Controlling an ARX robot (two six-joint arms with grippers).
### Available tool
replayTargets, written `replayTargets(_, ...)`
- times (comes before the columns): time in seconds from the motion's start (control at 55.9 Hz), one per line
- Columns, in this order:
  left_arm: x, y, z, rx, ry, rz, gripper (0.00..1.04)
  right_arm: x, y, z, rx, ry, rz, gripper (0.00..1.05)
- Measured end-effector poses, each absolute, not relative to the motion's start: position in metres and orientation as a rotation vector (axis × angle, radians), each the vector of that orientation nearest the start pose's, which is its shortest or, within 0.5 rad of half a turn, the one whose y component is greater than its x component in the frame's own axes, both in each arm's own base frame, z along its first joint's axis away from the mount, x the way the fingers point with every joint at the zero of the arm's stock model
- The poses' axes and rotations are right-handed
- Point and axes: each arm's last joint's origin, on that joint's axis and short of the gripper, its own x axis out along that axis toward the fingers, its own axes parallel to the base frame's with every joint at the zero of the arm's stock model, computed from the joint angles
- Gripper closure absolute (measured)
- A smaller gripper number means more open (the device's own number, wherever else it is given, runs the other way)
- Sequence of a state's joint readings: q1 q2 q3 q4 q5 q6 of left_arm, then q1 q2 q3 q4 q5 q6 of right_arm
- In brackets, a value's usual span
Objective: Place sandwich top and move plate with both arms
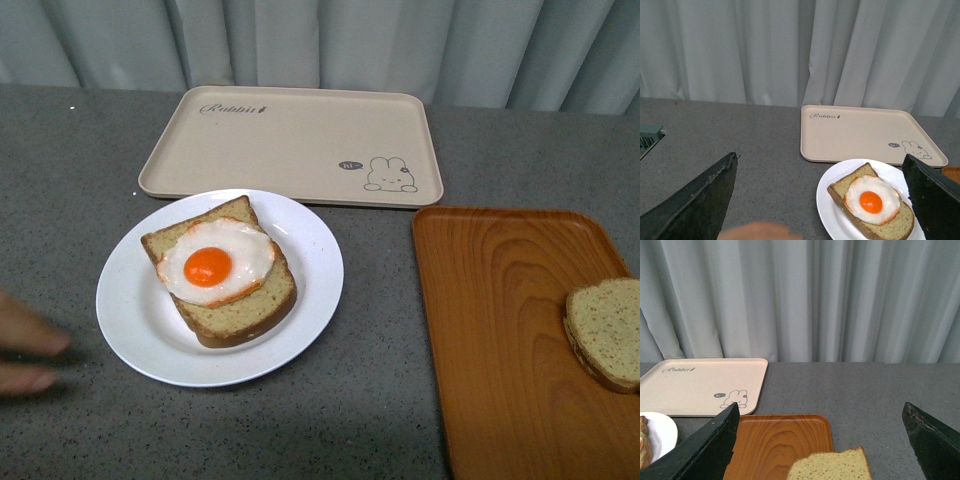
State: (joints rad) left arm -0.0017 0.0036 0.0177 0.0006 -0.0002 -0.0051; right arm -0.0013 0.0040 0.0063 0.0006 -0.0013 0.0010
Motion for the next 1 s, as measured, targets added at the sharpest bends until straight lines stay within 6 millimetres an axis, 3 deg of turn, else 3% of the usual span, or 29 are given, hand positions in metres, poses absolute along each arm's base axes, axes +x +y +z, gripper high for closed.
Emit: replayTargets(1.002, 0.0968, -0.0002, 0.1693, -0.005, -0.015, -0.002, 0.06, 0.0976, -0.0001, 0.1654, 0.001, -0.003, 0.0, 0.09)
